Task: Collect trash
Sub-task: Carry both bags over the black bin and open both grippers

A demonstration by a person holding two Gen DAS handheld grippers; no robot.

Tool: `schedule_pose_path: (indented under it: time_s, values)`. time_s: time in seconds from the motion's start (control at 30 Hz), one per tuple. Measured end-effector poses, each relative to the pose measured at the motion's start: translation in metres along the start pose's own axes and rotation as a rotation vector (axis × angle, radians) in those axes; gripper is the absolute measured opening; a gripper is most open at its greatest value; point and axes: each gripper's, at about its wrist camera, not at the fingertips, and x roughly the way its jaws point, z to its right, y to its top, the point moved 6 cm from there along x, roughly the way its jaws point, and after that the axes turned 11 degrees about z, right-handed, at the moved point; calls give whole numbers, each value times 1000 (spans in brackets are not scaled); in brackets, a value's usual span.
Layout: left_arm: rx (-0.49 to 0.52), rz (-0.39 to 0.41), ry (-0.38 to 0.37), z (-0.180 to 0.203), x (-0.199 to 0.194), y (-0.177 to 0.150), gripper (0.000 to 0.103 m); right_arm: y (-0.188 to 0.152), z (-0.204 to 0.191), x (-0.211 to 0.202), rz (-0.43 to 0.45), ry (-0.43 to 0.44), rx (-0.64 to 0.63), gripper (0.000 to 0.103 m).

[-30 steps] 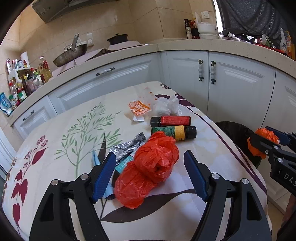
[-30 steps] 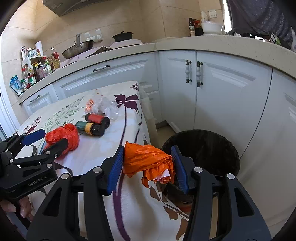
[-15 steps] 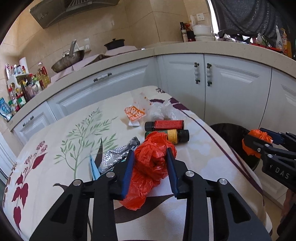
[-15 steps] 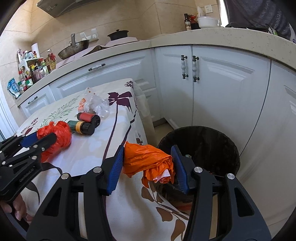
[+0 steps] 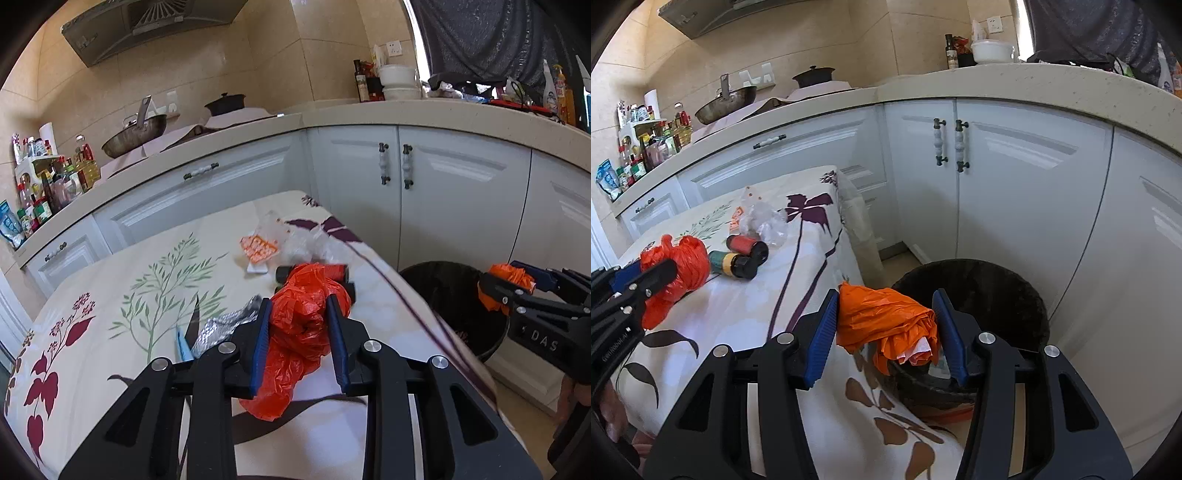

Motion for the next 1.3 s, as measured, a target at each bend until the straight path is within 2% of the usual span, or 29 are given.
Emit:
schedule_pose_path:
  time_s: [0.73,1.3]
  values:
    - [-19,43,-126,73,29,50,30,40,76,4,79,-141,1,50]
    - [1,21,-149,130,62,62,30,44,112,22,78,-178,27,50]
